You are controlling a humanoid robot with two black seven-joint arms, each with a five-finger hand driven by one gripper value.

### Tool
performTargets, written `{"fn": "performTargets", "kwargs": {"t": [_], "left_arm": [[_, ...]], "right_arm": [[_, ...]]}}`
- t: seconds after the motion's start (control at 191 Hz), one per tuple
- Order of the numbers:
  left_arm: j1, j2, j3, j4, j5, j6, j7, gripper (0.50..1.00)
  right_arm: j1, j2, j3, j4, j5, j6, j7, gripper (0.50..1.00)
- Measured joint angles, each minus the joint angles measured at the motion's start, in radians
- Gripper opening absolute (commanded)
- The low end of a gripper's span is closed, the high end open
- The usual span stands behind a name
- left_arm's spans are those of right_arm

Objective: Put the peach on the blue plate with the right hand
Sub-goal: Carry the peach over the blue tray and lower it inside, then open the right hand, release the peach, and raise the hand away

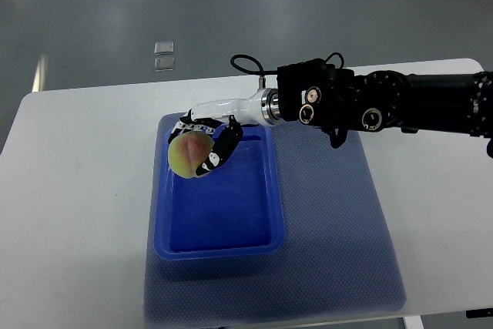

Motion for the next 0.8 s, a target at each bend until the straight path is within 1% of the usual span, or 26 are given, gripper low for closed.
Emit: {"fn": "performTargets", "kwargs": {"t": [0.047,0.094,0.141,0.147,0.183,0.225,0.293,0.32,0.341,0.356,0.414,0.487,0.493,0.508,0.514,0.566,0.571,0.802], "left_arm": [[0.000,0.000,0.000,0.000,0.000,0.000,0.000,1.000],[0.000,0.000,0.000,-0.001,0.000,0.000,0.000,1.000],[0.000,0.000,0.000,-0.001,0.000,0.000,0.000,1.000],[0.000,0.000,0.000,-0.001,0.000,0.000,0.000,1.000],[0.000,0.000,0.000,-0.001,0.000,0.000,0.000,1.000],[0.000,0.000,0.000,-0.001,0.000,0.000,0.000,1.000],[0.000,0.000,0.001,-0.001,0.001,-0.001,0.000,1.000],[0.000,0.000,0.001,-0.001,0.001,-0.001,0.000,1.000],[0.000,0.000,0.001,-0.001,0.001,-0.001,0.000,1.000],[0.000,0.000,0.001,-0.001,0.001,-0.001,0.000,1.000],[0.000,0.000,0.002,-0.001,0.001,-0.001,0.000,1.000],[0.000,0.000,0.002,-0.001,0.001,-0.001,0.000,1.000],[0.000,0.000,0.002,-0.001,0.001,-0.001,0.000,1.000],[0.000,0.000,0.002,-0.001,0.001,-0.001,0.000,1.000],[0.000,0.000,0.002,-0.001,0.001,-0.001,0.000,1.000],[0.000,0.000,0.002,-0.001,0.001,-0.001,0.000,1.000],[0.000,0.000,0.002,-0.001,0.001,-0.001,0.000,1.000],[0.000,0.000,0.002,0.000,0.001,-0.001,0.000,1.000]], "right_arm": [[-0.014,0.014,-0.001,-0.013,-0.002,-0.005,0.000,0.613],[-0.036,0.029,-0.001,-0.033,-0.011,-0.013,-0.001,0.633],[-0.055,0.036,-0.001,-0.050,-0.023,-0.019,-0.001,0.633],[-0.056,0.036,-0.001,-0.052,-0.025,-0.019,-0.001,0.641],[-0.067,0.039,-0.001,-0.063,-0.035,-0.024,-0.002,0.648],[-0.079,0.040,-0.001,-0.075,-0.049,-0.029,-0.002,0.676],[-0.096,0.041,-0.002,-0.093,-0.069,-0.036,-0.004,0.701],[-0.100,0.041,-0.005,-0.097,-0.074,-0.036,-0.005,0.729],[-0.104,0.041,-0.009,-0.100,-0.077,-0.037,-0.005,0.735],[-0.106,0.041,-0.012,-0.102,-0.078,-0.037,-0.005,0.750],[-0.114,0.041,-0.023,-0.106,-0.082,-0.037,-0.006,0.756],[-0.125,0.041,-0.031,-0.108,-0.084,-0.038,-0.006,0.817],[-0.125,0.041,-0.031,-0.108,-0.084,-0.038,-0.006,0.827],[-0.128,0.041,-0.032,-0.109,-0.084,-0.038,-0.006,0.834],[-0.128,0.041,-0.032,-0.109,-0.084,-0.038,-0.006,0.844],[-0.134,0.041,-0.033,-0.109,-0.084,-0.037,-0.006,0.844],[-0.135,0.041,-0.033,-0.109,-0.084,-0.037,-0.006,0.927],[-0.136,0.041,-0.024,-0.109,-0.082,-0.023,-0.008,0.932]]}}
